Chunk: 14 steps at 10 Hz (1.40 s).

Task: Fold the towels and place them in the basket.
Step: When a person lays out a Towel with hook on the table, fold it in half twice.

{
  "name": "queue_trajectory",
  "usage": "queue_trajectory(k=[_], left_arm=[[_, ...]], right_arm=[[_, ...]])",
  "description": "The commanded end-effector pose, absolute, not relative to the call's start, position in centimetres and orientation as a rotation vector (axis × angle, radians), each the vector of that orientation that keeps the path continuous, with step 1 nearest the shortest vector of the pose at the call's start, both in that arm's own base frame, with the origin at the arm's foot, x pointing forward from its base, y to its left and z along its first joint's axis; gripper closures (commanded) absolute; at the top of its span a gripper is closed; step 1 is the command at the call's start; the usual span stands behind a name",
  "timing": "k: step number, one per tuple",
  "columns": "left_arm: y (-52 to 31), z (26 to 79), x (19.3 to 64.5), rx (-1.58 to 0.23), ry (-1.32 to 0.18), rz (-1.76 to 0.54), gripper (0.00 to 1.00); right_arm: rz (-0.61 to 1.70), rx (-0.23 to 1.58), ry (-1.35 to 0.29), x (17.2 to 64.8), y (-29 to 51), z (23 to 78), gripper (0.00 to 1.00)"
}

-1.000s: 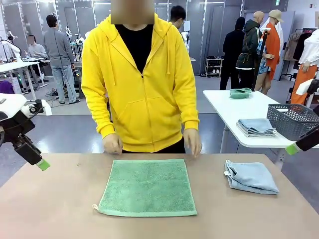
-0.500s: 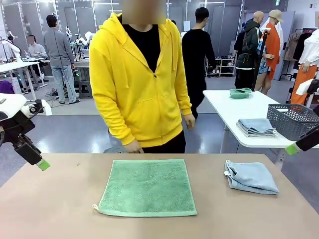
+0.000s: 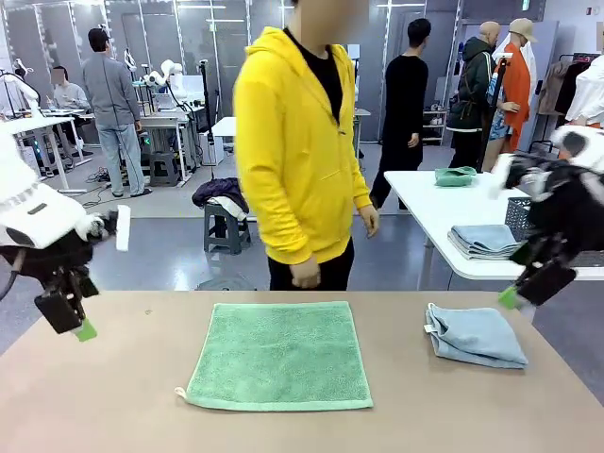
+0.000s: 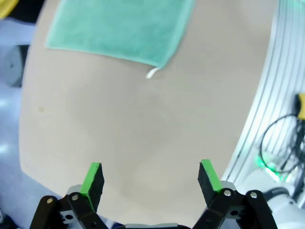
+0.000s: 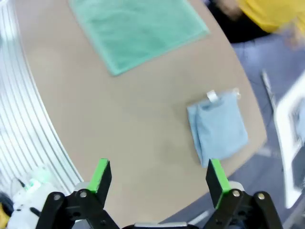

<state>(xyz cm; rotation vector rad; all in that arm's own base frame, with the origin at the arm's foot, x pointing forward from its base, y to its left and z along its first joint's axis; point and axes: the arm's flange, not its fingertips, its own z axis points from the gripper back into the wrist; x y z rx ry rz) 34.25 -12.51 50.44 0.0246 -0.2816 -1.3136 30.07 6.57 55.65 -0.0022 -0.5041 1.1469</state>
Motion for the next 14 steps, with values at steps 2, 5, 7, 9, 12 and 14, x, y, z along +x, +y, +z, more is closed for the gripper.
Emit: queue_trajectory(k=[2, 5, 7, 9, 12, 14], left_arm=[[-14.6, 48.9, 33.9, 0.088, -0.242, -1.545, 0.00], [-18.4, 44.7, 34.3, 0.120, -0.216, -1.635, 0.00], [-19.7, 42.9, 34.7, 0.147, -0.232, -1.628, 0.00], [-20.4, 42.4, 34.4, 0.125, -0.238, -1.655, 0.00], [-20.3, 41.4, 35.0, 0.087, -0.240, -1.663, 0.00], [-20.5, 41.1, 35.6, 0.043, -0.268, -1.673, 0.00]], right_arm=[[1.474, -0.141, -0.475, 26.8, 13.0, 53.1, 0.00], [1.568, -0.273, -0.373, 27.6, 18.5, 48.8, 0.00], [1.542, -0.310, -0.313, 29.8, 20.0, 45.9, 0.00], [1.522, -0.270, -0.270, 32.6, 20.3, 43.8, 0.00], [1.469, -0.109, -0.232, 34.7, 20.3, 40.9, 0.00], [1.453, -0.105, -0.211, 34.9, 20.2, 39.6, 0.00]])
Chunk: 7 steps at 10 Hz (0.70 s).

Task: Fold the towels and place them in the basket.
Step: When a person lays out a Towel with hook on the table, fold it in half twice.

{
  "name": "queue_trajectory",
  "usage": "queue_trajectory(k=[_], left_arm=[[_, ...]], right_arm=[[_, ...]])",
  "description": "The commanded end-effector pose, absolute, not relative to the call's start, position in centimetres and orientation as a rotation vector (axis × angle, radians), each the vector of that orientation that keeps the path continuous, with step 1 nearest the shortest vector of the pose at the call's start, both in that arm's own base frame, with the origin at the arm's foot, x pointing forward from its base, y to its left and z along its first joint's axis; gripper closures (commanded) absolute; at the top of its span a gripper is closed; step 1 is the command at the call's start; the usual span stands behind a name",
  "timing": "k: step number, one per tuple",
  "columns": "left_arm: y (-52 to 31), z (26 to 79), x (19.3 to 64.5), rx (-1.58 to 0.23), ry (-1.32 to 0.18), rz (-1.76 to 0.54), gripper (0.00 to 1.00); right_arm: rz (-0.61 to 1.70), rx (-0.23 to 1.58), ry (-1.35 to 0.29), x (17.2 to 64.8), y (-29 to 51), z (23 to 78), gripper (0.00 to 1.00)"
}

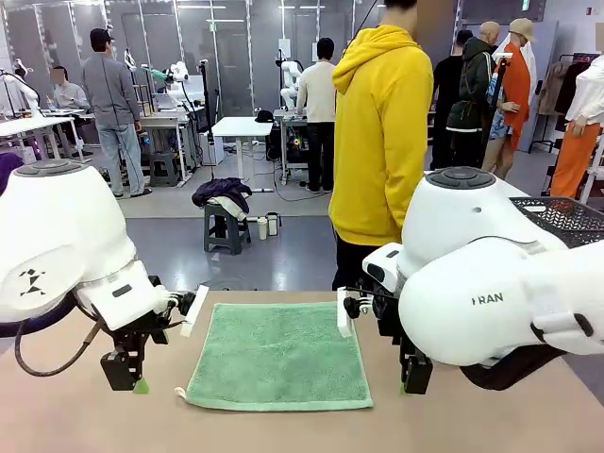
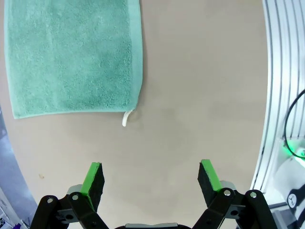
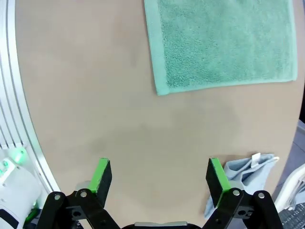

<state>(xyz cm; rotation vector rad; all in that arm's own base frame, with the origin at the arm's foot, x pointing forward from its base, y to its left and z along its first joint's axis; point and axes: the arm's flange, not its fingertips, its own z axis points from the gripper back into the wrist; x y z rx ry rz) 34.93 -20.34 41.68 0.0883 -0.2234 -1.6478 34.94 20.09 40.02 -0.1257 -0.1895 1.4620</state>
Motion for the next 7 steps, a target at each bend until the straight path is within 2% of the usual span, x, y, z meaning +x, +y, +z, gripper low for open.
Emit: queue_trajectory(k=[1, 2, 6, 7], left_arm=[[-20.2, 41.7, 35.6, 0.045, -0.307, -1.652, 0.00], [-20.3, 41.7, 34.9, 0.088, -0.223, -1.648, 0.00], [-20.4, 41.7, 35.1, 0.077, -0.239, -1.646, 0.00], [-21.8, 40.8, 36.3, 0.050, -0.249, -1.638, 0.00]], right_arm=[[1.419, -0.094, -0.242, 34.9, 19.7, 40.4, 0.00], [1.462, -0.126, -0.190, 34.9, 20.1, 40.0, 0.00], [1.452, -0.113, -0.195, 35.0, 20.2, 40.0, 0.00], [1.484, -0.112, -0.182, 35.8, 21.2, 39.1, 0.00]])
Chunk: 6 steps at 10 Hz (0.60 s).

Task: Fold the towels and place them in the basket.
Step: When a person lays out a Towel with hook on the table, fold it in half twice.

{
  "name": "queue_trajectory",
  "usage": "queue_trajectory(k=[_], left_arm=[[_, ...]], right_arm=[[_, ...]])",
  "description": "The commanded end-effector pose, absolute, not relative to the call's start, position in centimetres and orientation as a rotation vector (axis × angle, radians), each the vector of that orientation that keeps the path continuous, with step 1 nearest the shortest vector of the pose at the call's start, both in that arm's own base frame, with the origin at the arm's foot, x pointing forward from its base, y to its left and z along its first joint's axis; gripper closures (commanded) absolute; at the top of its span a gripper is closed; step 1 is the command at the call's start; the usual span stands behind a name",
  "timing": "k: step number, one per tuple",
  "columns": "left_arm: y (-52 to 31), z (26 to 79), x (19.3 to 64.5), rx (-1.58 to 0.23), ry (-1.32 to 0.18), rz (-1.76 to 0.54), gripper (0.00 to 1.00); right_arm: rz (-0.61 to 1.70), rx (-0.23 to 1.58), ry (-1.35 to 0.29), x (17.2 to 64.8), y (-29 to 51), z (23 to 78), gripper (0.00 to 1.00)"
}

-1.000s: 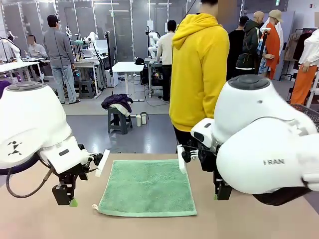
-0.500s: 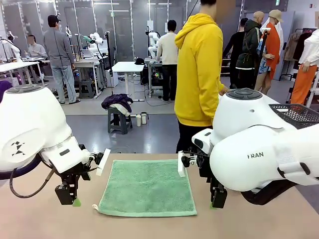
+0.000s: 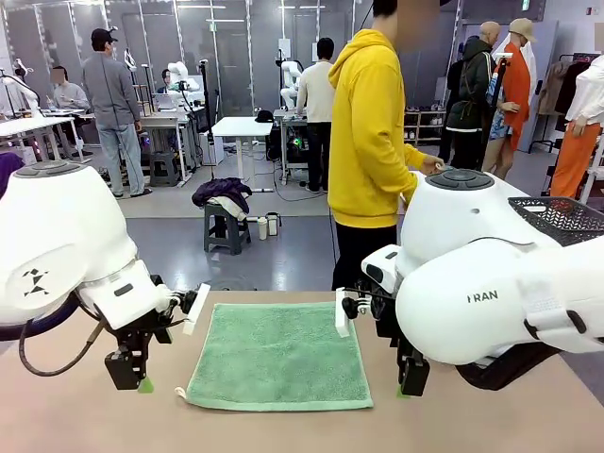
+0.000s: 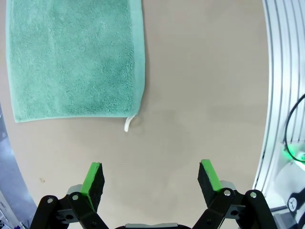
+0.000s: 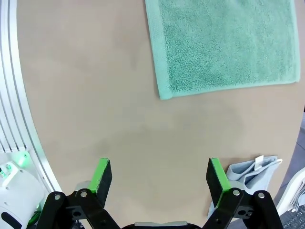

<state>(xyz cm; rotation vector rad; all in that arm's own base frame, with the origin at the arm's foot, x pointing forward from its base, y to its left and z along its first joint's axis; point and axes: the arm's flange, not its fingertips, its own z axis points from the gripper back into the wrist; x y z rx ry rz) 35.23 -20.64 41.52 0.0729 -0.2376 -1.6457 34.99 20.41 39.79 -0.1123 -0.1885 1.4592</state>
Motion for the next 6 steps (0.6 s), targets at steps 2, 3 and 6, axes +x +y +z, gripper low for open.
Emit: queue_trajectory(k=[2, 3, 6], left_arm=[[-22.9, 40.0, 36.9, 0.058, -0.249, -1.556, 0.00], [-23.2, 39.5, 37.1, 0.044, -0.250, -1.549, 0.00], [-24.1, 37.1, 38.1, -0.031, -0.203, -1.571, 0.00]], right_arm=[[1.500, -0.112, -0.145, 37.2, 22.0, 38.3, 0.00], [1.514, -0.092, -0.142, 37.9, 22.3, 38.0, 0.00], [1.550, -0.063, -0.098, 39.6, 23.6, 36.2, 0.00]])
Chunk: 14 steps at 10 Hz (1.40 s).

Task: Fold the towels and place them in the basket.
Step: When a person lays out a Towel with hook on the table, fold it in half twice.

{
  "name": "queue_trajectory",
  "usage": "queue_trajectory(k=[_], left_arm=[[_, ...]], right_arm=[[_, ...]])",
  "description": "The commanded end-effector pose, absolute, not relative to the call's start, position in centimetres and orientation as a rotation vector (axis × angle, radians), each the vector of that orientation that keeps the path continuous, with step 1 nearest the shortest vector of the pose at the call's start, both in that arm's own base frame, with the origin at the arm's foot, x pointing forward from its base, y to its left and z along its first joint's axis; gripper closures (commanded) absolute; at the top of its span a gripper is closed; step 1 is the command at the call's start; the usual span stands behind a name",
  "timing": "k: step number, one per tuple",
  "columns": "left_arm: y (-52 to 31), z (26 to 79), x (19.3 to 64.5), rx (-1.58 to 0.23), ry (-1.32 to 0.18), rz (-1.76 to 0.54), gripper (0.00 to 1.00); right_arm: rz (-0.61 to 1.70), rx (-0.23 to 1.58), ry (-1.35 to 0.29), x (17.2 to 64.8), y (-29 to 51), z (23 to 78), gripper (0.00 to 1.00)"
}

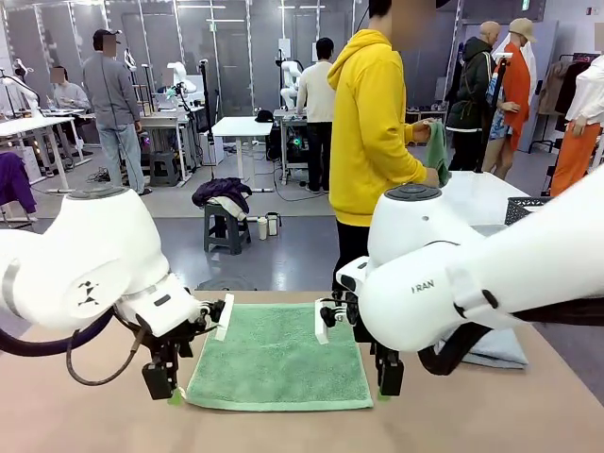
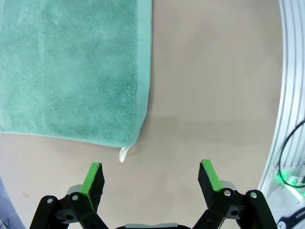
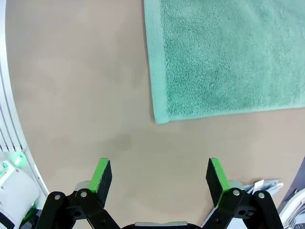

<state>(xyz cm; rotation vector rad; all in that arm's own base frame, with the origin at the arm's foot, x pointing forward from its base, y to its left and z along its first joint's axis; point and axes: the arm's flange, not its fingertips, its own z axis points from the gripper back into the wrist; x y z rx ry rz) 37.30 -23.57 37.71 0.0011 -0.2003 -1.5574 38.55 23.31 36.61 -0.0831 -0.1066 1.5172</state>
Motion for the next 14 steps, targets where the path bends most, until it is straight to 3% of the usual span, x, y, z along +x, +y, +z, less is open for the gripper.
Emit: queue_trajectory(k=[1, 7, 14], left_arm=[[-24.1, 36.1, 38.7, -0.051, -0.185, -1.576, 0.00], [-24.1, 33.2, 40.7, -0.099, -0.180, -1.560, 0.00], [-24.4, 31.0, 42.9, -0.106, -0.147, -1.523, 0.00]], right_arm=[[1.570, -0.068, -0.108, 40.4, 23.9, 35.3, 0.00], [1.620, -0.032, -0.069, 42.6, 25.0, 32.1, 0.00], [1.614, 0.043, -0.138, 42.8, 24.4, 30.5, 0.00]])
